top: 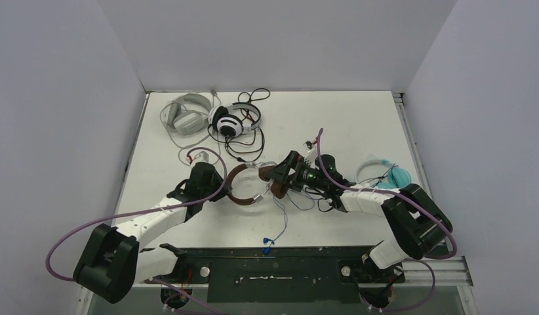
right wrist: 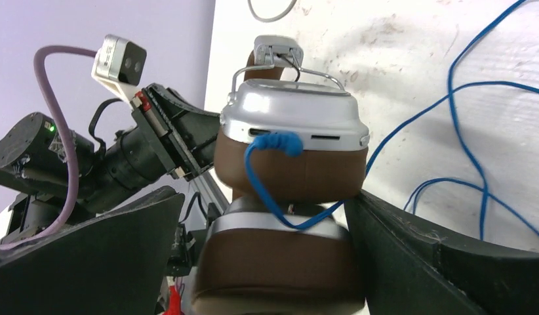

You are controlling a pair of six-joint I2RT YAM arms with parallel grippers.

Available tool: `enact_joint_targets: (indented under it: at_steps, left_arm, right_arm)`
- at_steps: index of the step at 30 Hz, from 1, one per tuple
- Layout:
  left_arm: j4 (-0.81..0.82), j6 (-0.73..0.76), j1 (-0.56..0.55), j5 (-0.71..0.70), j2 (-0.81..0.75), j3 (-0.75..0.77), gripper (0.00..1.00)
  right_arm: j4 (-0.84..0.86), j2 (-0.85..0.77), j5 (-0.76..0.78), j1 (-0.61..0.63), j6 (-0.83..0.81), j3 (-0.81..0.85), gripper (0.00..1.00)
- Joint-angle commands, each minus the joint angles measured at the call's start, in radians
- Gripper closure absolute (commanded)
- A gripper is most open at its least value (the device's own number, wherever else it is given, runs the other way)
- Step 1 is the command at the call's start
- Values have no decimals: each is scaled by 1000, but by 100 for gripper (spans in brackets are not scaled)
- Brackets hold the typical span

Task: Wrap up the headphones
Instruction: Wrap the headphones cable around the headphones.

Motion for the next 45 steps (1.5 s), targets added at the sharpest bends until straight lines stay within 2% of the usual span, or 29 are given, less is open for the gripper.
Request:
enact_joint_targets:
  at_steps: [1, 3, 7, 11, 17, 24, 28, 36, 39, 41, 43, 44, 45]
  left_arm:
    - [130, -13, -7, 63, 3, 16, 100]
    - [137, -6, -8, 65, 3, 19, 96]
    - [101, 26, -12, 19, -15, 31, 70]
    - [28, 60, -13, -28, -10, 56, 62]
    - [-37, 101, -18, -42, 25, 82, 49]
    - [-153, 146, -21, -39, 103, 148, 23]
    - [-182, 174, -21, -39, 161, 177, 18]
    - [-270, 263, -89, -113, 323, 283, 31]
    - [-312, 266, -136, -171, 380, 330, 43]
    - [-333, 255, -161, -204, 404, 351, 57]
    - [-321, 246, -165, -202, 411, 350, 79]
    - [-312, 245, -160, -198, 410, 346, 95]
    - [-307, 245, -152, -196, 405, 340, 100]
  right_arm:
    - [99, -12, -17, 20, 19, -13, 1]
    - [99, -16, -16, 25, 16, -13, 6]
    - [72, -29, -1, 31, -6, -10, 14]
    - [19, -41, 21, 41, -40, 3, 25]
    - [-16, -34, 31, 46, -69, 13, 31]
    - [-9, -34, 32, 52, -76, 7, 32]
    - [-21, -32, 27, 64, -97, 23, 32]
    - [-55, -38, 48, 79, -121, 33, 31]
    - [-53, -35, 49, 82, -121, 33, 31]
    - [-51, -37, 48, 82, -123, 31, 31]
    - [-52, -44, 50, 82, -127, 30, 31]
    - [-56, -49, 51, 82, -131, 30, 31]
    - [-62, -55, 53, 82, -137, 30, 30]
